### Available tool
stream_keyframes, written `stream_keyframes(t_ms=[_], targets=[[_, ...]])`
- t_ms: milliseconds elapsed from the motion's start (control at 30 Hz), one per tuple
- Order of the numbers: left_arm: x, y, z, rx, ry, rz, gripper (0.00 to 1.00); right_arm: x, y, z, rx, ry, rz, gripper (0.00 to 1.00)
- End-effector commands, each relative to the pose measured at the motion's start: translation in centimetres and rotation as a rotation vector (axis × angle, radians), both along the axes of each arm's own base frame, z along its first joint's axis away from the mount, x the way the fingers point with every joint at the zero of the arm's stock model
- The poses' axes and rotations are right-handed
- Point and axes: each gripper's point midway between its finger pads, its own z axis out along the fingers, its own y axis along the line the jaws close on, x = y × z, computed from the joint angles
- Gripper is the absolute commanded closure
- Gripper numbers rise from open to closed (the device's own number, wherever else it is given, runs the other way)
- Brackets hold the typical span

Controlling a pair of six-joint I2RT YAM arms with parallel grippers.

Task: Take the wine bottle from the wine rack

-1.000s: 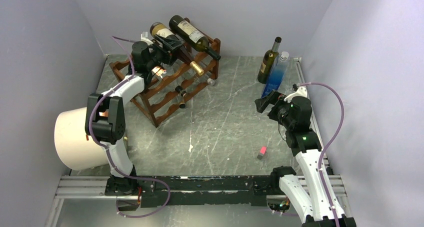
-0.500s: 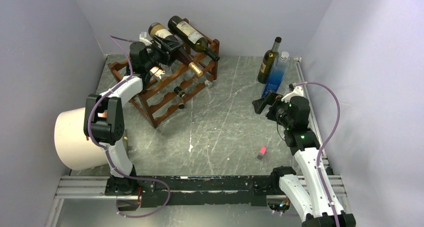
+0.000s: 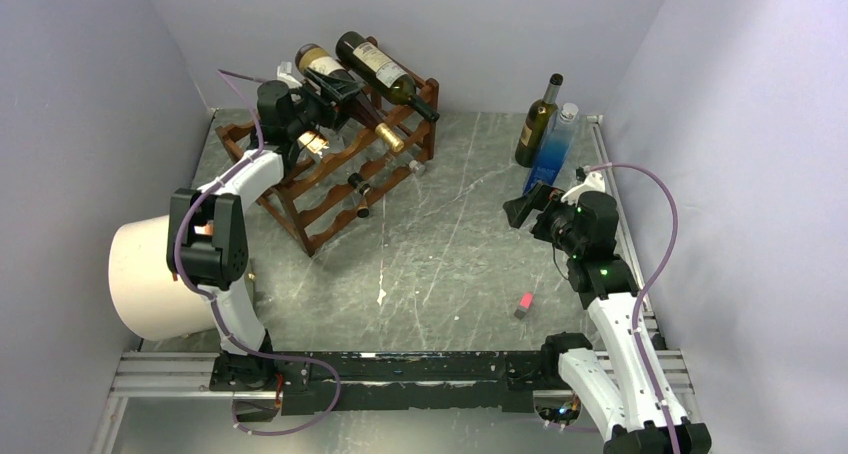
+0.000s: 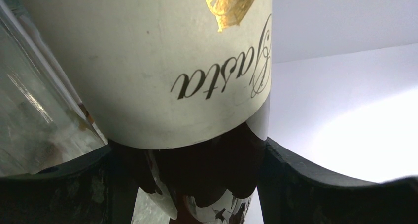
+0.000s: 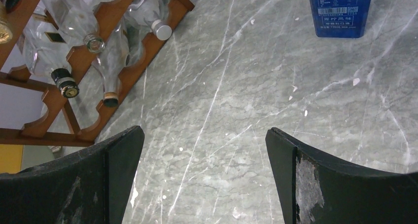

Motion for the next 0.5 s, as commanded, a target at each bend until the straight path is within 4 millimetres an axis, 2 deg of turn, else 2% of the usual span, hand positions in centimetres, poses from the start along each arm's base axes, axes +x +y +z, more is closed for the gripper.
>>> stream_keyframes(t_ms=[0,333,467], targets=[[-5.1,1.3,18.6,-0.059,-0.533,-0.020,0.93,0.1,0.0,0.9,-0.003,-0.026,0.008,0.00],[-7.3,1.2,21.4,-0.077,-0.559,-0.051,0.93,0.1,0.7,1.3,0.008,-0.042,0.049,0.00],[-8.3,1.1,22.4,-0.072,-0.565,-0.067,0.93,0.5,1.1,2.2,-0.004,-0.061,0.074,0.00]])
